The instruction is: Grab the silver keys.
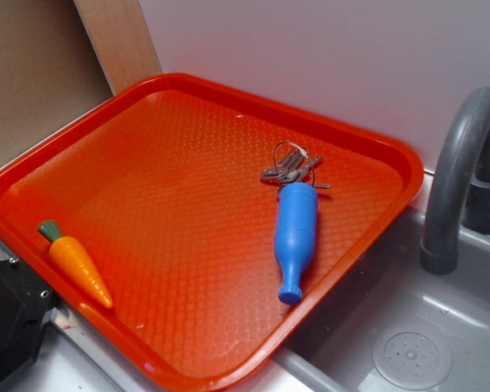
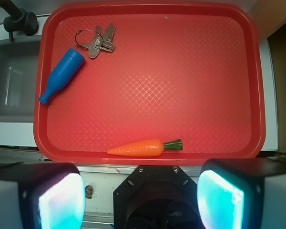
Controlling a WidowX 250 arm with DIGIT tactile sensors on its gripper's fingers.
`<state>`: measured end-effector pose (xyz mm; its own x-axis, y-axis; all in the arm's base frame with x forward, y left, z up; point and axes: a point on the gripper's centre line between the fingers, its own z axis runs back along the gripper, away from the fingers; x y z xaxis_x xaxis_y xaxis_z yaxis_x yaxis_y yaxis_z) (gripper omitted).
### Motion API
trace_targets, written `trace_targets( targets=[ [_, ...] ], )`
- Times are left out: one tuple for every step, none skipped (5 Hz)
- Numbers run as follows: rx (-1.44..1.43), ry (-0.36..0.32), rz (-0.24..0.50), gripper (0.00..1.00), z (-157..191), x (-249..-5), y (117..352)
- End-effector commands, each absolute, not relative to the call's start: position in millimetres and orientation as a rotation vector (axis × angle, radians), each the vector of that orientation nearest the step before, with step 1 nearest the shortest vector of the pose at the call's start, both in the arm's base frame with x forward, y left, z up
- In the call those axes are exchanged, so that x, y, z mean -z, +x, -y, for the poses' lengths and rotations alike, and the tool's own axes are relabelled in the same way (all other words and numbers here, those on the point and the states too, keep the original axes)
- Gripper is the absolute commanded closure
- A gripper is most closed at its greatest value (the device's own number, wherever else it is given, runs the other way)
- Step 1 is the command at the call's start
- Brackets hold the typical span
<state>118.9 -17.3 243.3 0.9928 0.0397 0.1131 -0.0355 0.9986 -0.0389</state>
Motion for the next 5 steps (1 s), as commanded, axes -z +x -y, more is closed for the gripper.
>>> trace_targets(
  targets=[
    [-0.038, -0.037, 0.114, 0.0, 17.3, -243.3, 118.9],
    [-0.219, 0.074, 0.119, 0.0, 44.9, -218.4, 164.0],
    [-0.058, 0.081, 0.127, 0.0, 77.6, -207.3, 202.5],
    [0.188, 0.042, 0.218, 0.0, 101.0, -190.8, 242.5],
    [0.435, 0.008, 0.25, 0.0, 101.0, -164.2, 283.7]
  ],
)
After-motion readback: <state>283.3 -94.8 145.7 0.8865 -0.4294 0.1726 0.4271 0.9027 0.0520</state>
